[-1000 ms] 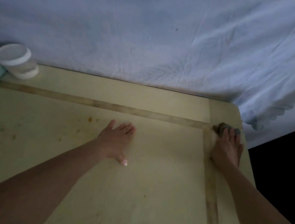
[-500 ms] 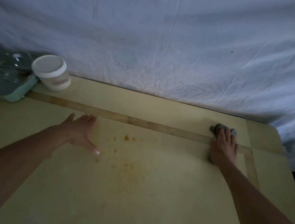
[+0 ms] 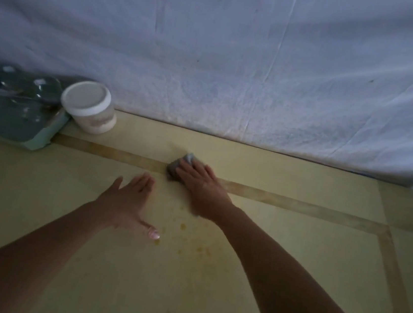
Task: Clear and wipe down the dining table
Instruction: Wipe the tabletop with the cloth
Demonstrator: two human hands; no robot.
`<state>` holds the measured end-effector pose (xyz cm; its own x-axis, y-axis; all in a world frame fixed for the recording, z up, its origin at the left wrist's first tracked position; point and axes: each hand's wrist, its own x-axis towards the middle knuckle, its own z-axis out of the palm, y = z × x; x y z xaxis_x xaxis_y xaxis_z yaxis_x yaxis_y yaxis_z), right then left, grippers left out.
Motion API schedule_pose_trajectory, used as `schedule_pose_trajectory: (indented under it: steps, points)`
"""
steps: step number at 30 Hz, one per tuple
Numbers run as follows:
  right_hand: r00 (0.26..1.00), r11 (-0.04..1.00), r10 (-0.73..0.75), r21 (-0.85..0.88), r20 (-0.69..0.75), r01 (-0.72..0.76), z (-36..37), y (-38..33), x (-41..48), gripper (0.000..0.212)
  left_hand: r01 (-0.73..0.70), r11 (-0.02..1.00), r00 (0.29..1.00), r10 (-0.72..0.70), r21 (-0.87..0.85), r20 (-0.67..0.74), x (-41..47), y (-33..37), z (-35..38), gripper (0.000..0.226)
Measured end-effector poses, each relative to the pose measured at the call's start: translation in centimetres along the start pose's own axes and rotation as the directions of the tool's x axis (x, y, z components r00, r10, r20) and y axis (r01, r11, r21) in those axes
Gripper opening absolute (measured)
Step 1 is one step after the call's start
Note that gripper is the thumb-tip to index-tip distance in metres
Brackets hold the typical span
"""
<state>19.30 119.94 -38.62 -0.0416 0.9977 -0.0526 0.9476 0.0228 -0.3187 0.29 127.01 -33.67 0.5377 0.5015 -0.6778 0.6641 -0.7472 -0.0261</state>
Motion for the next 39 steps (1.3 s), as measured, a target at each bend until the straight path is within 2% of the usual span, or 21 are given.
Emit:
schedule_pose_trajectory:
  steps: [2, 3, 5, 7, 9, 11, 12, 13, 15, 17, 19, 22, 24, 25, 27, 29, 33, 37, 38, 39]
  points:
    - [0.999, 0.999, -0.051, 0.014, 0.002, 0.051, -0.5, 1.8, -2.6, 0.075, 0.015, 1.000, 1.000, -0.015, 0.003, 0.011, -0.2, 0.2, -0.1, 0.143]
    - [1.000, 1.000, -0.007, 0.019, -0.009, 0.007, -1.0, 3.4, -4.0, 0.078, 0.020, 1.000, 1.000, -0.020, 0.003, 0.007, -0.3, 0.3, -0.2, 0.138]
    - [0.976, 0.977, 0.213, 0.019, -0.045, -0.212, -2.0, 7.1, -7.4, 0.085, 0.023, 1.000, 1.000, -0.023, -0.003, -0.009, -0.3, 0.3, 0.0, 0.131]
    - [0.871, 0.877, 0.481, 0.027, -0.101, -0.481, -2.8, 10.2, -11.3, 0.086, 0.028, 0.999, 1.000, -0.028, -0.024, -0.009, -0.2, 0.1, 0.1, 0.127]
    - [0.719, 0.737, 0.675, 0.091, -0.168, -0.670, -3.2, 11.5, -13.5, 0.078, 0.029, 0.999, 1.000, -0.029, -0.039, -0.006, -0.1, -0.1, 0.2, 0.126]
    - [0.594, 0.623, 0.779, 0.142, -0.201, -0.769, -2.8, 11.1, -12.9, 0.064, 0.030, 0.998, 1.000, -0.030, -0.055, -0.005, 0.0, -0.1, 0.2, 0.126]
    - [0.575, 0.607, 0.791, 0.152, -0.209, -0.780, -2.4, 10.2, -11.9, 0.061, 0.032, 0.998, 0.999, -0.032, -0.057, -0.009, 0.0, -0.1, 0.2, 0.126]
    - [0.602, 0.635, 0.768, 0.141, -0.217, -0.759, -2.0, 9.0, -10.7, 0.062, 0.036, 0.998, 0.999, -0.037, -0.056, -0.010, 0.0, -0.1, 0.2, 0.125]
    - [0.756, 0.785, 0.616, 0.089, -0.223, -0.613, -0.5, 5.5, -8.5, 0.069, 0.050, 0.997, 0.999, -0.050, -0.066, 0.001, 0.1, -0.1, 0.1, 0.123]
    - [0.890, 0.904, 0.427, 0.067, -0.161, -0.421, 1.2, 0.4, -7.6, 0.075, 0.050, 0.997, 0.999, -0.049, -0.064, 0.009, -0.1, 0.1, -0.2, 0.119]
    - [0.959, 0.962, 0.269, 0.078, -0.093, -0.262, 2.5, -4.9, -8.4, 0.074, 0.039, 0.996, 0.999, -0.038, -0.075, 0.014, -0.7, 0.4, -0.5, 0.114]
    - [0.997, 0.997, 0.072, 0.042, -0.036, -0.070, 3.9, -9.6, -11.9, 0.071, 0.004, 0.998, 1.000, -0.003, -0.062, 0.018, -1.7, 0.2, -1.1, 0.107]
    - [1.000, 1.000, 0.010, 0.011, 0.006, -0.010, 4.0, -9.2, -13.9, 0.073, -0.031, 0.998, 0.999, 0.032, -0.047, 0.014, -2.5, 0.2, -0.9, 0.109]
    - [1.000, 1.000, 0.019, 0.002, 0.018, -0.019, 3.7, -8.1, -14.3, 0.072, -0.050, 0.998, 0.999, 0.051, -0.043, 0.009, -3.1, 0.3, -0.4, 0.112]
    - [0.988, 0.988, 0.153, 0.004, 0.007, -0.153, 2.5, -5.1, -15.0, 0.074, -0.088, 0.996, 0.996, 0.088, 0.006, -0.013, -4.7, 1.0, 1.2, 0.116]
    - [0.929, 0.929, 0.370, 0.019, -0.018, -0.370, 0.7, -1.4, -16.6, 0.083, -0.112, 0.988, 0.993, 0.116, 0.102, -0.032, -6.6, 1.6, 3.3, 0.121]
    - [0.717, 0.725, 0.689, 0.084, -0.109, -0.684, -0.8, 3.8, -23.2, 0.084, -0.087, 0.977, 0.994, 0.099, 0.196, -0.054, -8.7, 1.8, 7.3, 0.131]
    - [0.514, 0.537, 0.841, 0.141, -0.167, -0.832, -0.2, 4.0, -24.7, 0.070, -0.080, 0.978, 0.990, 0.101, 0.194, -0.102, -8.7, 2.2, 8.8, 0.131]
    - [0.498, 0.522, 0.851, 0.162, -0.168, -0.837, 0.0, 3.3, -23.8, 0.067, -0.080, 0.978, 0.989, 0.102, 0.193, -0.104, -8.8, 2.2, 8.8, 0.130]
    - [0.526, 0.552, 0.832, 0.174, -0.175, -0.816, 0.4, 2.0, -22.8, 0.066, -0.078, 0.979, 0.989, 0.100, 0.190, -0.107, -8.9, 2.3, 8.7, 0.130]
